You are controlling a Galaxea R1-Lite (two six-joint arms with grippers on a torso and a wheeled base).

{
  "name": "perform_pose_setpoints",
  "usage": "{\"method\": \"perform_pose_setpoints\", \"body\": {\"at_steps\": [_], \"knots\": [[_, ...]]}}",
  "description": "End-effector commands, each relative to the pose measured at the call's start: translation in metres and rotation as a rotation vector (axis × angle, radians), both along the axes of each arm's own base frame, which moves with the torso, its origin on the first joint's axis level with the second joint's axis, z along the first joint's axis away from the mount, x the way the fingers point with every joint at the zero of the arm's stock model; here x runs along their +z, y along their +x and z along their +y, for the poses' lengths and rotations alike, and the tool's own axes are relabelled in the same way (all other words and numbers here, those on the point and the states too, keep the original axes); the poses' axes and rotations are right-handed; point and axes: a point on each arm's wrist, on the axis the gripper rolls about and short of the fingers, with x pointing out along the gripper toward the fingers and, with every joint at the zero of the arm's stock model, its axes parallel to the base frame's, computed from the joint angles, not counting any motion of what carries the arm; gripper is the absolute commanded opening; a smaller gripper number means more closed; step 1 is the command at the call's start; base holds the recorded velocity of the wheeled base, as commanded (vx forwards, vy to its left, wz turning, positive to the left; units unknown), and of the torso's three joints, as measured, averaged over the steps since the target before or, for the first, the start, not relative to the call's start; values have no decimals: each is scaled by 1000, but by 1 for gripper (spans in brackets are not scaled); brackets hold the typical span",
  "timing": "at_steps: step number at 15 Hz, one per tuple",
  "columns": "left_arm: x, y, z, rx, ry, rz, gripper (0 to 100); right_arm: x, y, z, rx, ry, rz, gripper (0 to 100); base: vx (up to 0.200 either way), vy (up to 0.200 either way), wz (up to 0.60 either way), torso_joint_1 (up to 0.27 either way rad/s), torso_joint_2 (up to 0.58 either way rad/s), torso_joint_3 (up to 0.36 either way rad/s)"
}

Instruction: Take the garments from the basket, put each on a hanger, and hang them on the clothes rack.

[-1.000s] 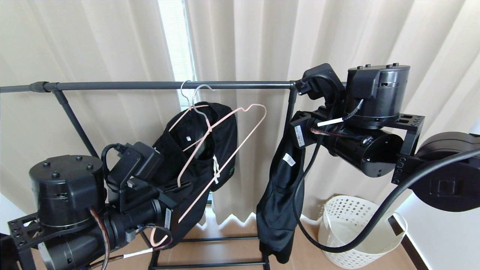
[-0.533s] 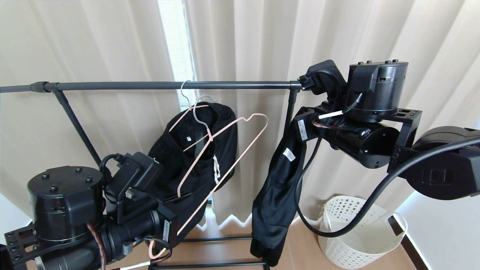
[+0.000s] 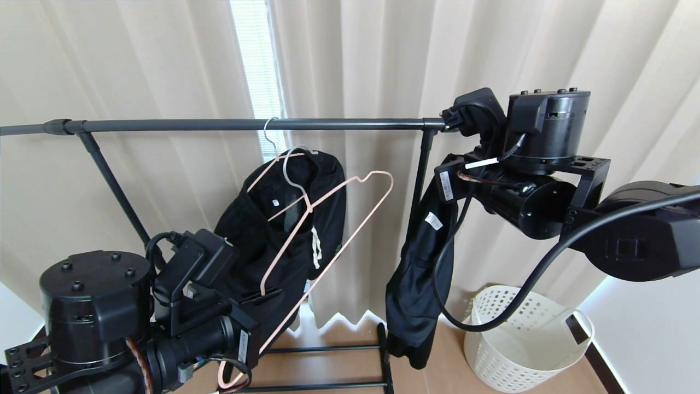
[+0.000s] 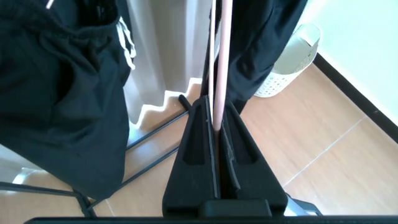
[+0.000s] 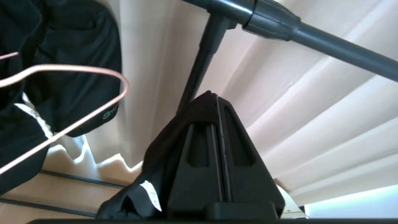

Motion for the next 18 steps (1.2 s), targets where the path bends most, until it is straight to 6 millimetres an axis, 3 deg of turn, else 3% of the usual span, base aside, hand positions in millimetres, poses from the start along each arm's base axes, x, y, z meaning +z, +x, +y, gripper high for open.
{"method": "perform_pose_setpoints", "body": {"at_steps": [1, 8, 18], "knots": [[-1, -2, 0, -4, 2, 2, 0, 0, -1, -1, -12, -3, -1, 0, 0, 0, 0, 0, 0, 0], [-6, -12, -7, -63, 2, 6, 0, -5, -1, -2, -59, -14, -1, 0, 0, 0, 0, 0, 0, 0], [-9, -16, -11, -138, -11, 14, 0, -3, 38, -22, -182, -30, -47, 0, 0, 0, 0, 0, 0, 0]]}}
